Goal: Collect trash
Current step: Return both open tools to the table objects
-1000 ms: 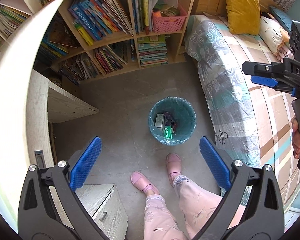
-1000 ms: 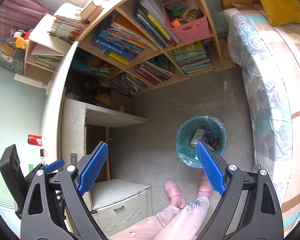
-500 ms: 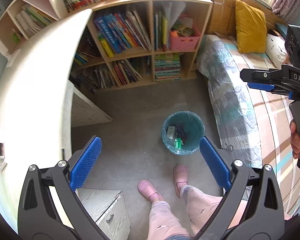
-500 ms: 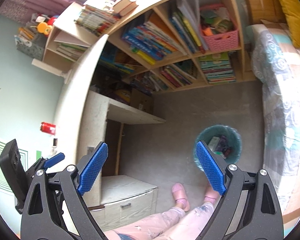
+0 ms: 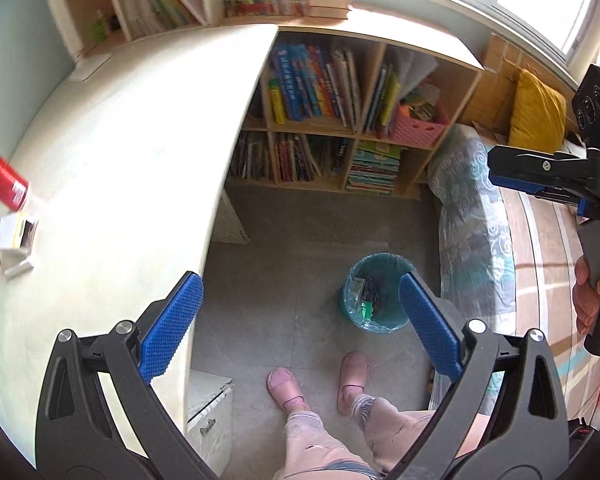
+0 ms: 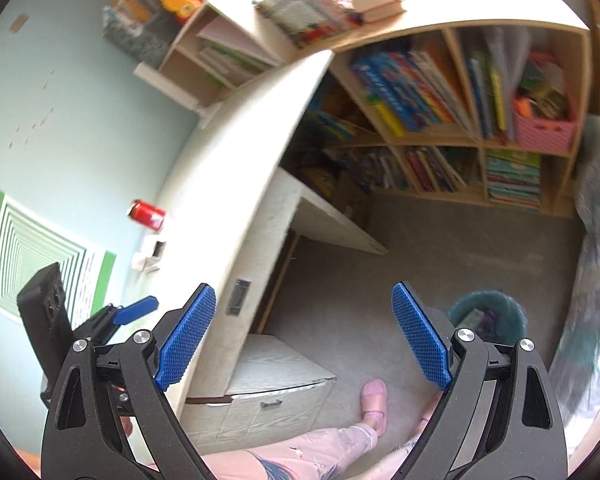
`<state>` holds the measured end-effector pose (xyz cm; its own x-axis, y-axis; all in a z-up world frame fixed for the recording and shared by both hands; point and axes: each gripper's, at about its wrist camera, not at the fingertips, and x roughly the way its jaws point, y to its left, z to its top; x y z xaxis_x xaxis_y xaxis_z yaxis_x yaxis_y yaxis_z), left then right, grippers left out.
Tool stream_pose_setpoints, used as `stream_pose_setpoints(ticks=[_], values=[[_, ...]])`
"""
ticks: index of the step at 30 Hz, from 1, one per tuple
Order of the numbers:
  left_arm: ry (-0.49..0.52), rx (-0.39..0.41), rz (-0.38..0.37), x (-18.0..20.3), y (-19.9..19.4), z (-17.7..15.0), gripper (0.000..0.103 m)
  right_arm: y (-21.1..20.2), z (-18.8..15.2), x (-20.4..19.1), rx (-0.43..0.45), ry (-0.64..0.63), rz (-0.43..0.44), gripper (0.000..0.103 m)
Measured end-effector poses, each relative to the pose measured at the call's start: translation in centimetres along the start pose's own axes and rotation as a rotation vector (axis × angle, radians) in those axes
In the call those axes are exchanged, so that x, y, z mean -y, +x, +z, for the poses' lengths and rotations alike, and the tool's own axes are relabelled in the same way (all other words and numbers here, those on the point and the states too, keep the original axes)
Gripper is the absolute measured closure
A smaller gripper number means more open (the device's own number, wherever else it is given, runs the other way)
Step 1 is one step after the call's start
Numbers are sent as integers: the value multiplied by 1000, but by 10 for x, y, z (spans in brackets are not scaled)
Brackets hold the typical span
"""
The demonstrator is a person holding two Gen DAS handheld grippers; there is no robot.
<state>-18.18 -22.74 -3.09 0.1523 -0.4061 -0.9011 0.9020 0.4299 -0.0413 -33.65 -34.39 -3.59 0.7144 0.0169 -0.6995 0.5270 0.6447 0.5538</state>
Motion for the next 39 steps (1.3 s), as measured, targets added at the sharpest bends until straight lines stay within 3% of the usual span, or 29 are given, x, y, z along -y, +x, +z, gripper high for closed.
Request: stream_pose_setpoints(ticks=[22,34,39], values=[[-514,88,216,-147,-60,-78,7,86,29,-133,-214,-347,133,14],[-719,101,285,-204,-75,-116,7,145,26,-202,-341,-492,180,13],[-759,119,304,-232,-81,-120,7,180,32,-239,-364,-553,185,13]])
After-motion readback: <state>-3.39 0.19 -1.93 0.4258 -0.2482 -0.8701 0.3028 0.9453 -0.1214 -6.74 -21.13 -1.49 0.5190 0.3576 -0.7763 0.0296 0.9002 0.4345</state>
